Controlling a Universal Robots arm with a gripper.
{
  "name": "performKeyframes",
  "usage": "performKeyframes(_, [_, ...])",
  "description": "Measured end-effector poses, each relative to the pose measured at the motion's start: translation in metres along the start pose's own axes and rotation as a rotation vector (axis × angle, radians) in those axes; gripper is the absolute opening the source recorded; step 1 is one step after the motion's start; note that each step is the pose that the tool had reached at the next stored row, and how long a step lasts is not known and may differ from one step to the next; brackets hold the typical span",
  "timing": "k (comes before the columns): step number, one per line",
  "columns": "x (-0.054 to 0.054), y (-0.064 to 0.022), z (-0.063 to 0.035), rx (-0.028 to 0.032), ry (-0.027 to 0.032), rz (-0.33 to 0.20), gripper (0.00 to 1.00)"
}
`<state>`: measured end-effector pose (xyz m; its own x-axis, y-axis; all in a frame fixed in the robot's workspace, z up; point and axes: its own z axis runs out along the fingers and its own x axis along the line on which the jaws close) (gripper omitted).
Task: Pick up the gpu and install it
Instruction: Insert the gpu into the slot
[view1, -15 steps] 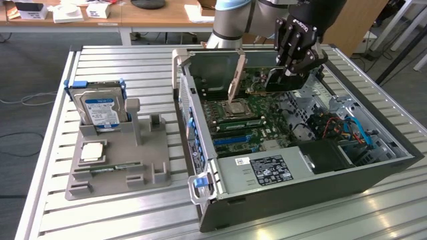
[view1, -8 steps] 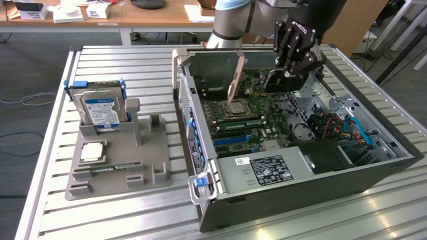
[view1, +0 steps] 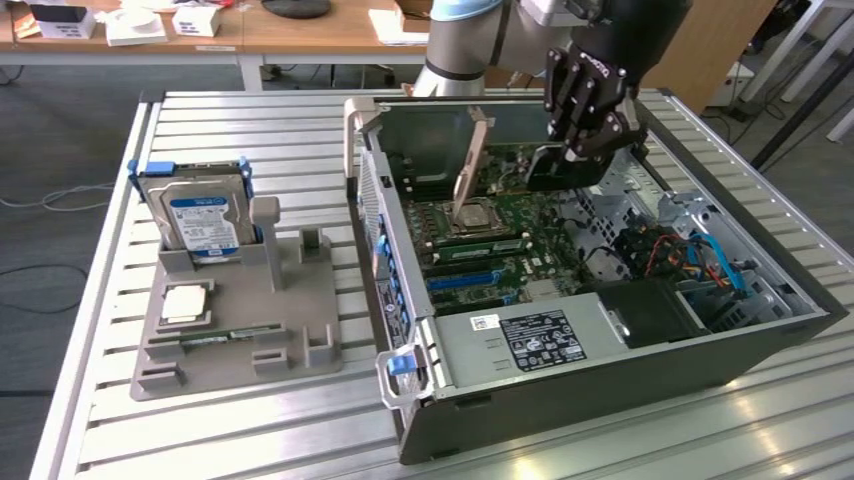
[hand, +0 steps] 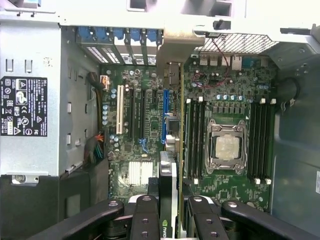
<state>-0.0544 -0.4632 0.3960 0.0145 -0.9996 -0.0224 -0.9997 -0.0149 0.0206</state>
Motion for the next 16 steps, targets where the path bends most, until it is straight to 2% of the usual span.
performKeyframes(16, [0.000,-0.0002,0.0113,0.0000,-0.0028,0.000,0.27])
